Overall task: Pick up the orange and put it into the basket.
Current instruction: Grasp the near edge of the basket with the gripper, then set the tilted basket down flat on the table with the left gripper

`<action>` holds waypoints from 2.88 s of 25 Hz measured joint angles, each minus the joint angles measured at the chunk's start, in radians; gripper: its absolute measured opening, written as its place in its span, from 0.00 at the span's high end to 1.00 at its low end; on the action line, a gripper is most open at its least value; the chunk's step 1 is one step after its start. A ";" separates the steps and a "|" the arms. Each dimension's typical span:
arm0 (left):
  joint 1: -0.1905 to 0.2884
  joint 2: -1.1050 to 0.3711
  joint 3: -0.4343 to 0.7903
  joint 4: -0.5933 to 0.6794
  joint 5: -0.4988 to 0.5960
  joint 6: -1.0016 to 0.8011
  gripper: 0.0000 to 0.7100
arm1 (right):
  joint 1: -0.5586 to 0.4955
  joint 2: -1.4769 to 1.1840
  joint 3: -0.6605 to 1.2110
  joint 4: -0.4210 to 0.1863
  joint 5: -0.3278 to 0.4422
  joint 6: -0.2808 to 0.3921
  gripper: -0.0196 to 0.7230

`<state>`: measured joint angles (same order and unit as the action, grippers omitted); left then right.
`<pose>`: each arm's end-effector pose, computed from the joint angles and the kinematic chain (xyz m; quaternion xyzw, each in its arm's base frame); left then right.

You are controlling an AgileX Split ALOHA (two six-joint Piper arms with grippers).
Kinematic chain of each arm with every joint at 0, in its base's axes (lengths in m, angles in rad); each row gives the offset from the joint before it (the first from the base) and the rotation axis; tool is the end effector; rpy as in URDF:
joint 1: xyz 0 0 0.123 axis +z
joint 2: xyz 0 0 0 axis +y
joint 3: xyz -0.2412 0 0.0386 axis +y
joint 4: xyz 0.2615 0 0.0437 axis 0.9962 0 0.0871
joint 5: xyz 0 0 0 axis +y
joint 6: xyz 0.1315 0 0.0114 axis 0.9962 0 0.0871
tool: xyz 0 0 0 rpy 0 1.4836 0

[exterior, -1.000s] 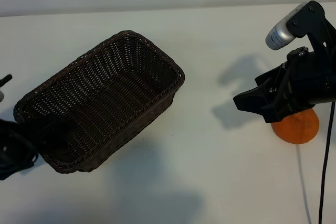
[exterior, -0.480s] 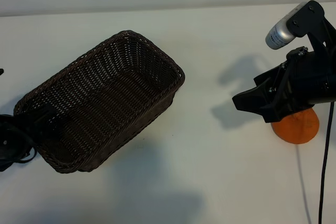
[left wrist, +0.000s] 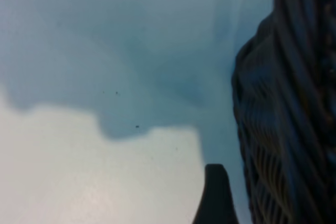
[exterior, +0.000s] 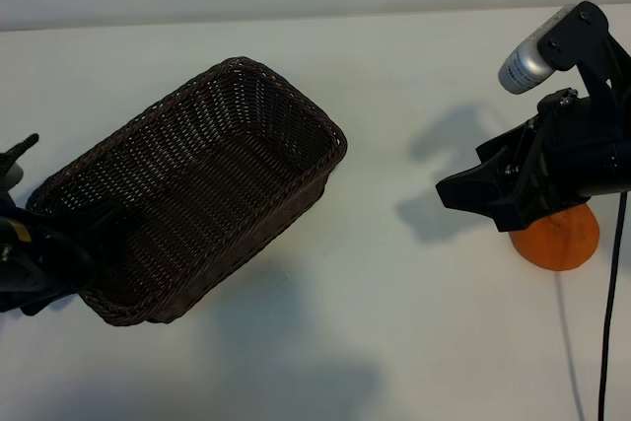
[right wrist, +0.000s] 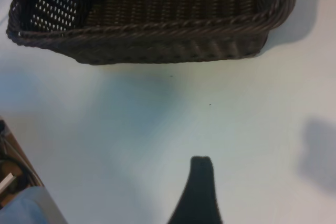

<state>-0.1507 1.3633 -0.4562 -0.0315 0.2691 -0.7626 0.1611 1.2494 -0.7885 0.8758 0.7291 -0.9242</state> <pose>0.2417 -0.0378 0.0709 -0.3056 0.9218 -0.1121 0.2107 0.2706 0.1124 0.1985 -0.2476 0.8794 0.2449 0.3245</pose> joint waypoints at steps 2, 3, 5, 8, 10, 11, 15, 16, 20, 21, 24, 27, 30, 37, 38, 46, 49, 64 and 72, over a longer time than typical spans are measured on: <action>0.000 0.013 0.000 -0.001 -0.009 0.000 0.24 | 0.000 0.000 0.000 0.000 0.000 -0.001 0.17; 0.000 0.016 0.000 -0.001 -0.015 0.000 0.27 | 0.000 0.000 0.000 0.000 0.000 -0.001 0.17; 0.000 0.029 0.000 -0.001 -0.021 0.001 0.37 | 0.000 0.000 0.000 0.000 0.001 -0.001 0.17; 0.000 0.049 0.006 -0.001 -0.046 0.003 0.59 | 0.000 0.000 0.000 0.000 0.001 -0.001 0.17; 0.000 0.050 0.010 -0.015 -0.066 -0.004 0.76 | 0.000 0.000 0.000 0.000 0.001 -0.001 0.17; 0.000 0.050 0.010 -0.014 -0.079 0.010 0.78 | 0.000 0.000 0.000 0.000 0.001 -0.001 0.17; -0.001 0.050 0.010 -0.017 -0.084 0.027 0.78 | 0.000 0.000 0.000 0.000 0.001 -0.001 0.17; -0.001 0.050 0.010 -0.017 -0.086 0.028 0.78 | 0.000 0.000 0.000 0.000 0.001 0.000 0.17; -0.001 0.042 0.010 -0.017 -0.091 0.032 0.78 | 0.000 0.000 0.000 0.000 0.001 0.000 0.17; -0.001 0.033 0.010 -0.017 -0.092 0.034 0.78 | 0.000 0.000 0.000 0.000 0.001 0.000 0.17; -0.001 -0.017 0.011 -0.017 -0.088 0.050 0.78 | 0.000 0.000 0.000 0.000 0.001 -0.001 0.17; -0.001 -0.077 0.012 -0.018 -0.063 0.093 0.78 | 0.000 0.000 0.000 0.000 0.001 -0.001 0.17; -0.001 -0.113 0.012 -0.044 -0.040 0.152 0.78 | 0.000 0.000 0.000 0.001 0.001 -0.001 0.17; -0.001 -0.123 0.008 -0.232 -0.023 0.374 0.78 | 0.000 0.000 0.000 0.005 0.011 -0.001 0.17; -0.001 -0.123 -0.002 -0.264 -0.011 0.421 0.78 | 0.000 0.000 0.000 0.006 0.012 -0.001 0.17; 0.088 -0.095 -0.180 -0.449 0.157 0.763 0.78 | 0.000 0.000 0.000 0.008 0.020 -0.001 0.17; 0.115 -0.048 -0.245 -0.510 0.211 0.871 0.78 | 0.000 0.000 0.000 0.009 0.020 -0.001 0.17; 0.112 0.257 -0.505 -0.562 0.300 0.995 0.78 | 0.000 0.000 0.000 0.024 0.021 -0.004 0.17; 0.011 0.385 -0.612 -0.564 0.295 0.994 0.78 | 0.000 0.000 0.000 0.024 0.022 -0.004 0.17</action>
<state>-0.1395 1.7485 -1.0684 -0.5957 0.5644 0.2311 0.1611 1.2494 -0.7885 0.9001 0.7515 -0.9282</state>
